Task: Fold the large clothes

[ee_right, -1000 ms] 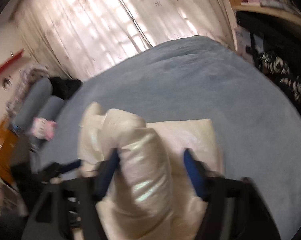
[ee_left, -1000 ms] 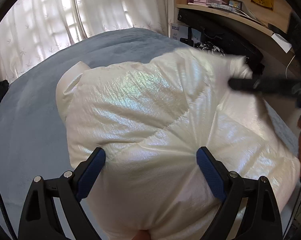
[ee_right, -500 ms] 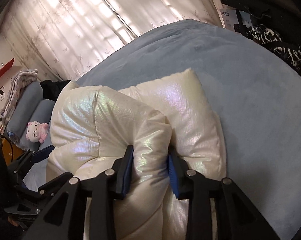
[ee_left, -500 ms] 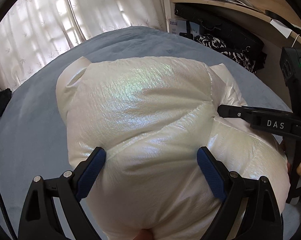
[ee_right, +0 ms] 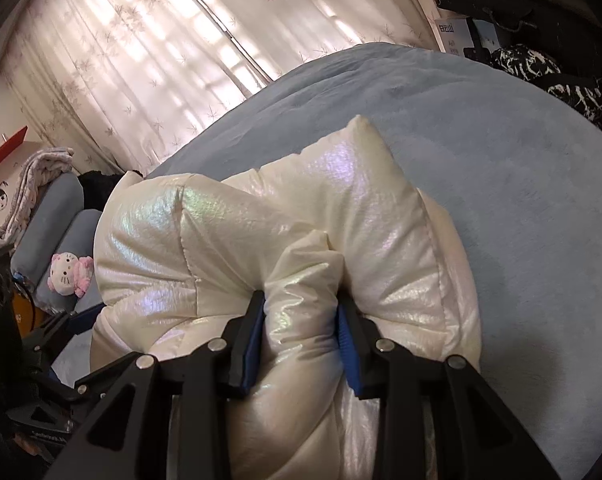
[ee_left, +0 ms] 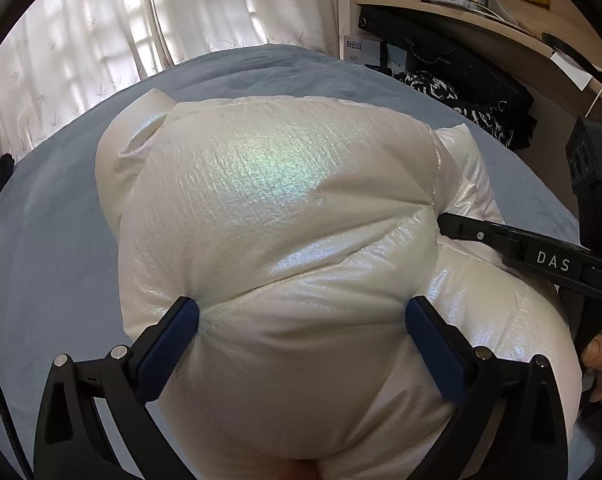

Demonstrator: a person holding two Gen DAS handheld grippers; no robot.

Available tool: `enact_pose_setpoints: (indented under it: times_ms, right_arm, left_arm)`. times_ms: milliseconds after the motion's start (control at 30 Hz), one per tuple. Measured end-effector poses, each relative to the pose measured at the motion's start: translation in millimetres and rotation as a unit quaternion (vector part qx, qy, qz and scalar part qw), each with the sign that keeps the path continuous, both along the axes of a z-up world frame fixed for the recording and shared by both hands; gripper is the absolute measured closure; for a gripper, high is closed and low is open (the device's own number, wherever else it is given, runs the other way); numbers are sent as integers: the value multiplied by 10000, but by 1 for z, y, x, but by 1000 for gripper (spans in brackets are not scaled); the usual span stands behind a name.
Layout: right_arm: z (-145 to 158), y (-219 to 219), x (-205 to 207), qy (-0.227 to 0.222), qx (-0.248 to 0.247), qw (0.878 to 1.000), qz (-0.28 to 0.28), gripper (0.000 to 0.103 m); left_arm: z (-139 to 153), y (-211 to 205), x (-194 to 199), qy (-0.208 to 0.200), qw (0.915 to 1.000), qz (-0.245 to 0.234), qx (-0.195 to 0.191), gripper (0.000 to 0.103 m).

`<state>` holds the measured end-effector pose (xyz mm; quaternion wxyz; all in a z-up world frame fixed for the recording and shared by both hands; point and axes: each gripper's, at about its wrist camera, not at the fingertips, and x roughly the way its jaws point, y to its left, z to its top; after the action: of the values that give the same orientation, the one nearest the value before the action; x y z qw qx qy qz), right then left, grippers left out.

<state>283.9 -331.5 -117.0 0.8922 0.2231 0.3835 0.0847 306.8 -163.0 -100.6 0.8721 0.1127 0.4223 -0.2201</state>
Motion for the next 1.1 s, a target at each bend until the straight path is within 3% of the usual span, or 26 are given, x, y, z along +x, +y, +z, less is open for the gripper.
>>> enact_pose_setpoints:
  times_ms: [267, 400, 533, 700, 767, 933, 1100]
  right_arm:
    - [-1, 0, 3, 69, -50, 10000, -5, 71]
    - [9, 8, 4, 179, -304, 9994, 47, 70]
    - [23, 14, 3, 286, -714, 9970, 128, 62]
    - [40, 7, -1, 577, -847, 9947, 88, 45]
    - [49, 3, -4, 729, -899, 9933, 65, 28]
    - [74, -8, -20, 842, -750, 9934, 212, 1]
    - [99, -30, -37, 861, -227, 9954, 348, 0]
  left_arm:
    - [-4, 2, -2, -74, 9999, 107, -43, 1]
    - [1, 5, -5, -54, 9998, 191, -81, 1]
    - [12, 11, -3, 153, 9994, 284, -92, 1]
    - [24, 23, -5, 642, 9965, 500, -215, 1]
    - [28, 28, -5, 905, 9938, 558, -312, 1]
    - [27, 54, -3, 1776, 9771, 932, -711, 1]
    - [30, 79, -6, 2061, 9665, 1177, -978, 1]
